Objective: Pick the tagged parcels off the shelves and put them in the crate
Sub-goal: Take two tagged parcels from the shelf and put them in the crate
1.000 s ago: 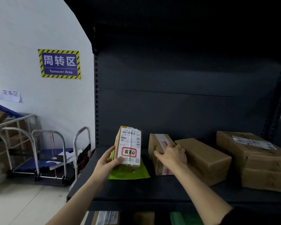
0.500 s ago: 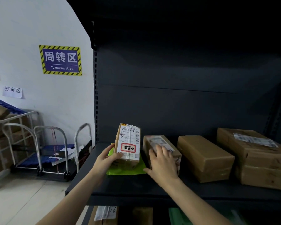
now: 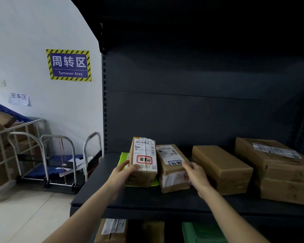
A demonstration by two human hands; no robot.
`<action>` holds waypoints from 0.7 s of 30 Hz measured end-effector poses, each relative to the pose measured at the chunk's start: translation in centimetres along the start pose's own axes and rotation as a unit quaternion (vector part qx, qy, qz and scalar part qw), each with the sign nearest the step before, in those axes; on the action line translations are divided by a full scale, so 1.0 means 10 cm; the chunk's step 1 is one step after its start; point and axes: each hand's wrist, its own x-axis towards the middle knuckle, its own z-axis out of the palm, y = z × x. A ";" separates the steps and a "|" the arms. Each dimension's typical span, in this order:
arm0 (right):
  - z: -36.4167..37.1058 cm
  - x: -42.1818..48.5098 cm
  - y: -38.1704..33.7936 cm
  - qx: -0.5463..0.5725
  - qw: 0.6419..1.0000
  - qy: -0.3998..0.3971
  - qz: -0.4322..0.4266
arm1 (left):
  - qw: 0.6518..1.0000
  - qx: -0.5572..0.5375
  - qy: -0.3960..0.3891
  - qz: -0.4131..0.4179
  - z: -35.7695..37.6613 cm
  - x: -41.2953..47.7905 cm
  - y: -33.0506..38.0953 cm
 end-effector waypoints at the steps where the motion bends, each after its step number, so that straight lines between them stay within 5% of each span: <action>1: 0.02 -0.03 0.02 0.009 1.000 0.003 -0.013 | 1.000 -0.004 0.002 -0.002 0.04 0.00 -0.01; 9: 0.12 -0.34 0.26 0.064 0.986 0.075 -0.135 | 0.998 -0.043 -0.035 -0.007 0.14 -0.06 -0.04; 21: -0.17 -0.36 0.11 0.015 0.977 0.039 -0.210 | 0.993 0.028 -0.068 0.089 0.20 -0.08 0.18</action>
